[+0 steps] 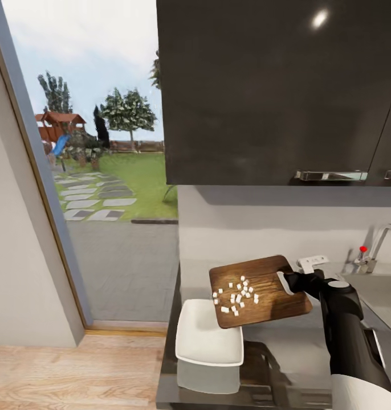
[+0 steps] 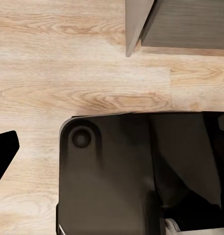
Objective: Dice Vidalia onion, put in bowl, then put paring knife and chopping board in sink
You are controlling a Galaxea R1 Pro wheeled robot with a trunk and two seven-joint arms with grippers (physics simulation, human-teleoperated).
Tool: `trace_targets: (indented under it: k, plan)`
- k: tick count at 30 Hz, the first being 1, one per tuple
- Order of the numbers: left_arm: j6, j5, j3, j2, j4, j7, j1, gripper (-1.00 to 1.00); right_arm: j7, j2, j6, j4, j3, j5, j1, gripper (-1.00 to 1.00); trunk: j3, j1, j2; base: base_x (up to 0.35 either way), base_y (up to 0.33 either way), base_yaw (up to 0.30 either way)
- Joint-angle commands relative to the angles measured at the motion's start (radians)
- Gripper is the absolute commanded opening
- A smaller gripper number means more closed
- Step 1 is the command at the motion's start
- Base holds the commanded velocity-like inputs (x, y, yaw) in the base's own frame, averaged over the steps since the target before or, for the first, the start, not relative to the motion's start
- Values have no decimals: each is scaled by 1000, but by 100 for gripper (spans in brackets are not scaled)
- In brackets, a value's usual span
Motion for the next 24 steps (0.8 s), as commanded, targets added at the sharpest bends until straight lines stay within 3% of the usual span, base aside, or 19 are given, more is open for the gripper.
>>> trace_targets:
  k: [1,5,15,24]
  plan:
    - [-1,6,-4,0,-1,-2,1,100,11,2,1,-1,-1,25,-1,-100,0,0,-1,0,77,0]
    - [-1,6,-4,0,-1,-2,1,100,12,5,2,-1,1,64,-1,-100,0,0,-1,0,222,0]
    - [-1,6,-4,0,-1,-2,1,100,12,5,3,-1,1,70,-1,-100,0,0,-1,0,273,0]
    - [-1,6,-4,0,-1,-3,1,100,12,5,2,-1,1,70,-1,-100,0,0,-1,0,33,0]
